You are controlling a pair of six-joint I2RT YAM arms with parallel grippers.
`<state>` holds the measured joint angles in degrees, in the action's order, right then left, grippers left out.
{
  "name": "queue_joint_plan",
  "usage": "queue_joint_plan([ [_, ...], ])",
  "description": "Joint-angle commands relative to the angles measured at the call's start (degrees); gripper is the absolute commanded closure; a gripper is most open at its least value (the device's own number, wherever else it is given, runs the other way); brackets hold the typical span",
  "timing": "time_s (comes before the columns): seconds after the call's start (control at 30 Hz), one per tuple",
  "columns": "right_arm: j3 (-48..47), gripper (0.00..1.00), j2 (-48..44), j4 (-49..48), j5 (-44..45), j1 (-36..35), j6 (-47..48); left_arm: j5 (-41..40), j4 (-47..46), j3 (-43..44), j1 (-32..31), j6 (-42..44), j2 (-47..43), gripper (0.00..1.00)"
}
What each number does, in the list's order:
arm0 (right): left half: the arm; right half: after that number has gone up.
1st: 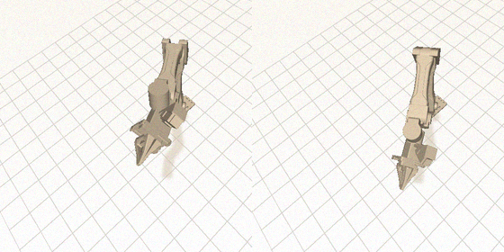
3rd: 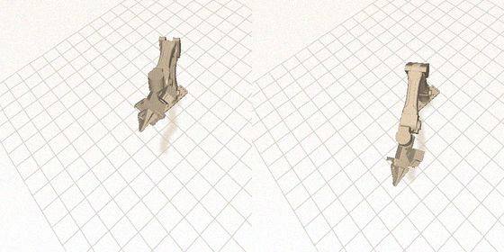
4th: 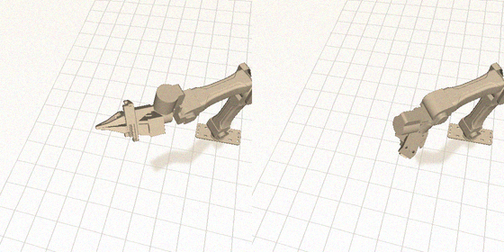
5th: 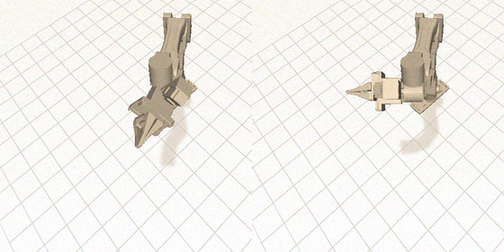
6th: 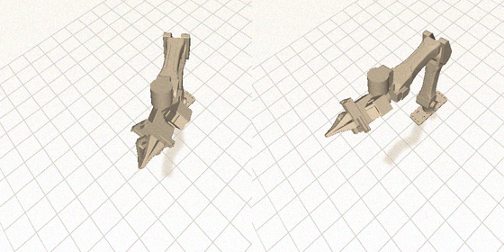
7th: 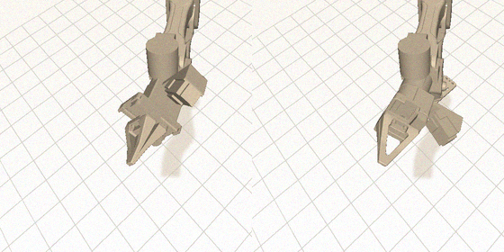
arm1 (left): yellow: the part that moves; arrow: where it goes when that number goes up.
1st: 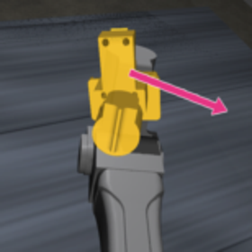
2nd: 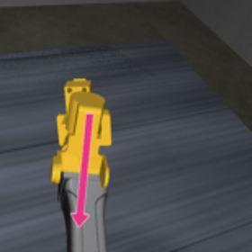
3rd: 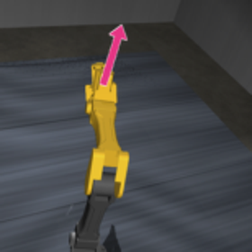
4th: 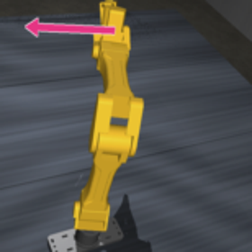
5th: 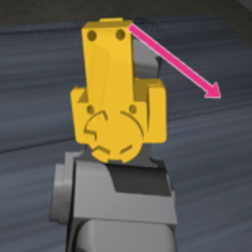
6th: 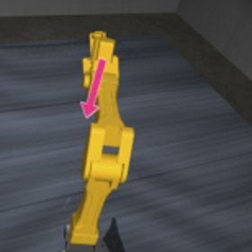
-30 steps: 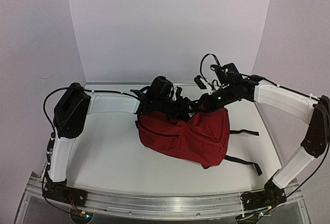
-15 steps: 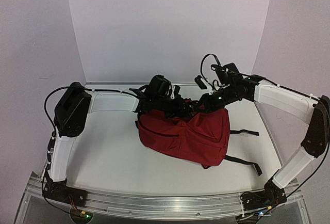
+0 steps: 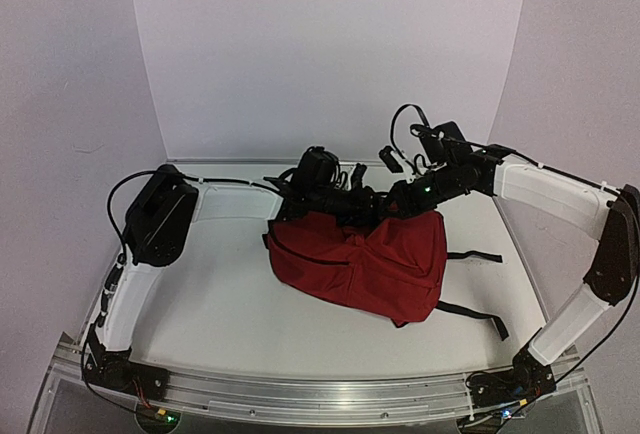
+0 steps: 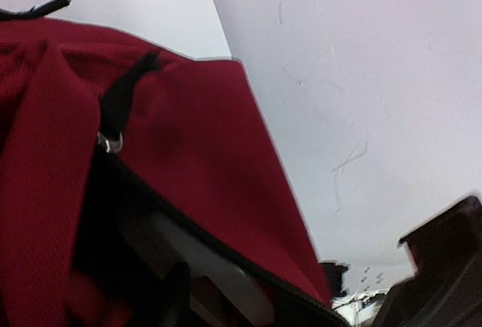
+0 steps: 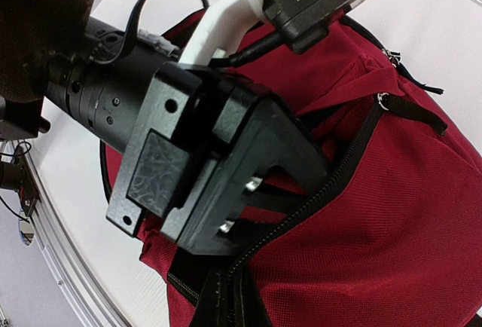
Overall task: Pack the student bag
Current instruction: Place the stationery in the student bag.
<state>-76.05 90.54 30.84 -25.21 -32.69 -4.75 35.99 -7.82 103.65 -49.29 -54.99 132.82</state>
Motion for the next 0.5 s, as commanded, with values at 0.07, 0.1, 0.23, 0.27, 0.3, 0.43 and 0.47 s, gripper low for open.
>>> queue_joint_plan([
  [0.07,-1.0,1.00,-1.5,-0.5,-1.6,0.3,0.2,-7.5,7.9,-9.9,-0.3,8.4,-14.7,0.48],
  [0.1,-1.0,1.00,-1.3,-0.5,-1.9,0.3,0.2,-9.3,10.0,-10.9,-0.2,9.3,-16.3,0.47],
  [0.23,-0.9,1.00,0.0,-0.9,-3.5,0.3,-0.2,-15.4,15.3,-13.1,0.2,11.7,-21.9,0.44],
  [0.27,-0.9,1.00,0.4,-1.0,-3.8,0.3,-0.4,-16.4,16.4,-13.5,0.4,12.0,-22.7,0.43],
  [0.3,-0.9,1.00,0.8,-1.2,-4.2,0.3,-0.6,-17.4,17.3,-13.9,0.6,12.2,-23.4,0.43],
  [0.43,-1.0,1.00,2.6,-1.9,-5.2,0.3,-1.2,-19.7,19.3,-14.8,2.1,12.2,-24.3,0.41],
  [0.47,-1.1,1.00,2.9,-2.1,-5.4,0.2,-1.4,-20.5,20.5,-14.2,2.2,12.3,-24.0,0.41],
])
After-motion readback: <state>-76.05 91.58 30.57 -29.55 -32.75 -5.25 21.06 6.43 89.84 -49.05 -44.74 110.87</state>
